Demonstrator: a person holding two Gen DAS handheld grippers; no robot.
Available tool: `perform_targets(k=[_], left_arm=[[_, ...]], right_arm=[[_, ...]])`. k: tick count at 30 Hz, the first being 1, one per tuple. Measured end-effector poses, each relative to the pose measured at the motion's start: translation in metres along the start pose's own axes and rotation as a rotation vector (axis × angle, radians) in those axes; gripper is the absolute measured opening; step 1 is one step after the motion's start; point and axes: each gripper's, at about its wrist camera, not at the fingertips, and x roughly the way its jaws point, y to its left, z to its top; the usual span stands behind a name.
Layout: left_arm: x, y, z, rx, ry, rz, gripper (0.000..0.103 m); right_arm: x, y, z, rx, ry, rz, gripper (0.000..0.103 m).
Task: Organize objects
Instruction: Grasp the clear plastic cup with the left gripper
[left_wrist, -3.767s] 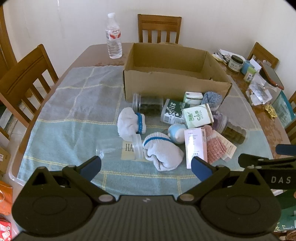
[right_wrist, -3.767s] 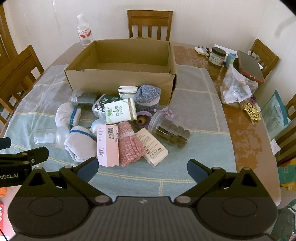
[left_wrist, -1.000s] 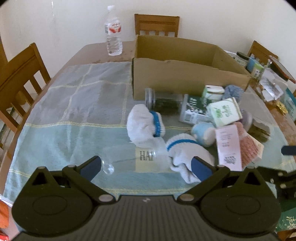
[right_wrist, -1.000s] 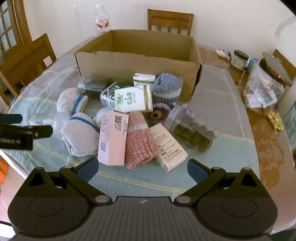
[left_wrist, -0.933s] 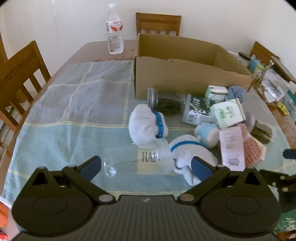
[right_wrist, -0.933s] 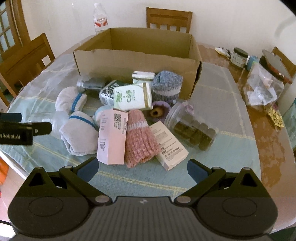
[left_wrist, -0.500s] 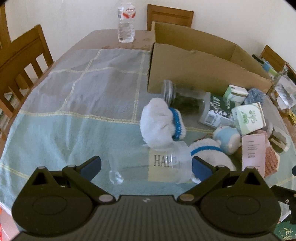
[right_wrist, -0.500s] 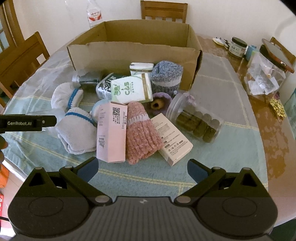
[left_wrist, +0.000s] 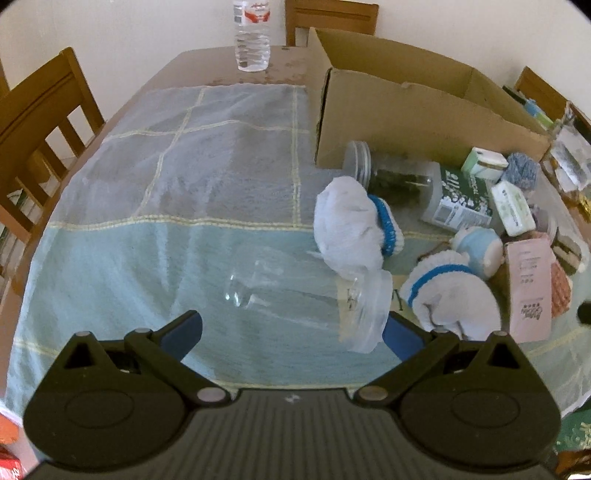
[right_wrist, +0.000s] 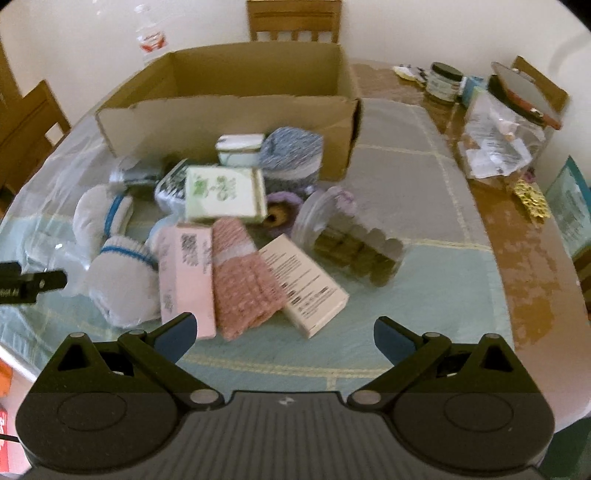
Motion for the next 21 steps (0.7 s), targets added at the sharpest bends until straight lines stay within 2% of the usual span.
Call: perform_targets(k=[4, 9, 11, 21], left_arm=[[0.002, 0.01, 0.003, 0.01, 0.004, -0.018, 0.103], [0.006, 0.01, 0.009, 0.084, 0.005, -0.075, 0.103], [0.01, 0.009, 0.012, 0.111, 0.012, -0.072, 0.103], [0.018, 0.004, 0.024, 0.144, 0.03, -0.099, 0.102]], right_arm=[[-0.004, -0.008, 0.009, 0.048, -0.019, -0.035, 0.103], [-0.005, -0.017, 0.018, 0.153, -0.038, -0.077, 0.103], [-0.004, -0.022, 0.022, 0.192, -0.044, -0.085, 0.103], [0.032, -0.044, 0.054, 0.29, -0.035, -0.097, 0.103]])
